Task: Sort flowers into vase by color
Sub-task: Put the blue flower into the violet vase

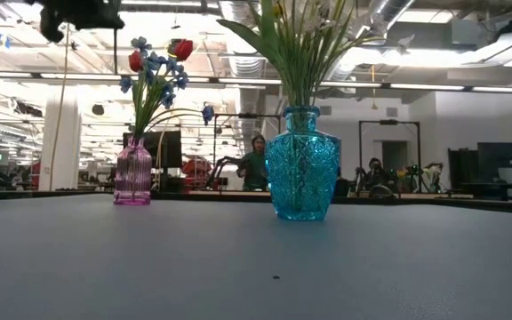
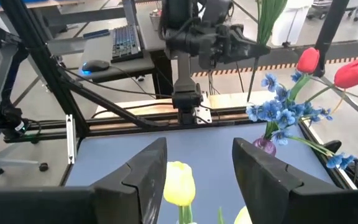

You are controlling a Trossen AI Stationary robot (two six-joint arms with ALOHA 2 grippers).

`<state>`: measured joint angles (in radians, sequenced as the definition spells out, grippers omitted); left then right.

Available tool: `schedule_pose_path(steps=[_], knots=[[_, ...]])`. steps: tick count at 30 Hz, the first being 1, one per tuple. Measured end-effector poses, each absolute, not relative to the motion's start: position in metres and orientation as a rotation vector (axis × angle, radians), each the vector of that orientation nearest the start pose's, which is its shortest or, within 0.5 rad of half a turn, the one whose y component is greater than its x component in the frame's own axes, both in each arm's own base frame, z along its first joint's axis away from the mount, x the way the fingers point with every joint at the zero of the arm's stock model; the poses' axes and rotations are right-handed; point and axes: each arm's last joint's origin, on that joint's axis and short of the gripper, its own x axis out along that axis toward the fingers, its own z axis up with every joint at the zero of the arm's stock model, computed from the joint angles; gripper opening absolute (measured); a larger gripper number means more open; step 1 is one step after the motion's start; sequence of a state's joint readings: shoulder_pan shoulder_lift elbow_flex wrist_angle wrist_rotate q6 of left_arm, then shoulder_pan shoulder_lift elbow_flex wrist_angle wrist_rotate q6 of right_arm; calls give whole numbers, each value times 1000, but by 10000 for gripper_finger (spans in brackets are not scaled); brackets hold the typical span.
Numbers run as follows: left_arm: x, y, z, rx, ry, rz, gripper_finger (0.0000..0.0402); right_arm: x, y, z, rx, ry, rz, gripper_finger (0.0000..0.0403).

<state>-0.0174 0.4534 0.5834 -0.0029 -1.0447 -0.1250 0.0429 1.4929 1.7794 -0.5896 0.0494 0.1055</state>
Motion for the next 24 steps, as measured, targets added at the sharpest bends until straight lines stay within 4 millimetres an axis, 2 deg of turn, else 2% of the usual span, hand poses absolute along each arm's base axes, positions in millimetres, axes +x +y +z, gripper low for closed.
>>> schedule_pose_path(steps=[7,14,18,24], knots=[[108,25,279,-242,-174,1135,0,309,12,462,89,332,-24,208],[112,28,236,-310,-280,1166,0,307,14,458,85,374,-18,207],[110,31,219,-299,-321,1185,0,306,15,456,84,398,-18,207],[108,38,207,-323,-384,1139,0,306,15,455,83,408,-19,207]])
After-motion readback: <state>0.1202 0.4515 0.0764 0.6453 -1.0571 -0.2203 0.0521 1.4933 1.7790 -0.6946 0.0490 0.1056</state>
